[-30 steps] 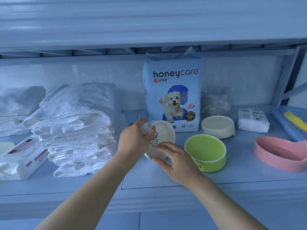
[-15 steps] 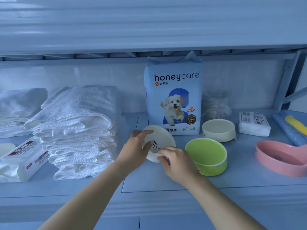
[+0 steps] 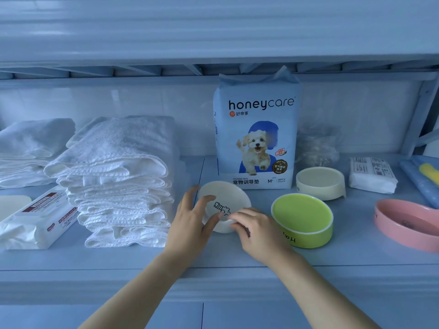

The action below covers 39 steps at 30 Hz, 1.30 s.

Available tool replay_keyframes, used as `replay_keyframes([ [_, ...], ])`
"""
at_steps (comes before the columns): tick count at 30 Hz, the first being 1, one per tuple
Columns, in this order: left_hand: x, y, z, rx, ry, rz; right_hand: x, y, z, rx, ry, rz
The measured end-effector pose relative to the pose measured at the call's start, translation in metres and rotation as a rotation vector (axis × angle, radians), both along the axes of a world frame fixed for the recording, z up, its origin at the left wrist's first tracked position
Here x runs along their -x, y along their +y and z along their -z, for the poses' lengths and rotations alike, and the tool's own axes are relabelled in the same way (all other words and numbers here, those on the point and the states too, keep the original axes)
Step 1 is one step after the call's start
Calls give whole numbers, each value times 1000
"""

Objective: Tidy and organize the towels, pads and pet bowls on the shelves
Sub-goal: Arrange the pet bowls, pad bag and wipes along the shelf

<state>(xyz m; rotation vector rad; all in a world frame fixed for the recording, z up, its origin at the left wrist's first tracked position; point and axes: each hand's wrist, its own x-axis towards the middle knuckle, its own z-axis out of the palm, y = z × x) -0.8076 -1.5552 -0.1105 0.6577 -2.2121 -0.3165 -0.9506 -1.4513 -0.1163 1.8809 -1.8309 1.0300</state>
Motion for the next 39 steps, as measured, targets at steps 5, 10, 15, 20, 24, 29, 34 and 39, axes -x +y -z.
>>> replay_keyframes([
  [5,-4,4,7,92,61,58,-1,1,1,34,16,1],
  [10,-9,7,9,107,65,61,-1,4,3,53,39,0],
  [15,-11,6,10,90,-6,71,-2,6,3,53,50,7],
  [20,-11,7,11,72,-1,58,-3,6,3,52,63,21],
  [24,-11,7,10,8,-21,59,-5,10,2,51,49,28],
  [29,-11,6,10,10,-33,76,-7,12,2,101,54,66],
  [34,-9,2,10,124,44,108,-5,13,0,191,46,131],
  [39,0,4,0,155,53,147,6,27,-3,210,80,170],
])
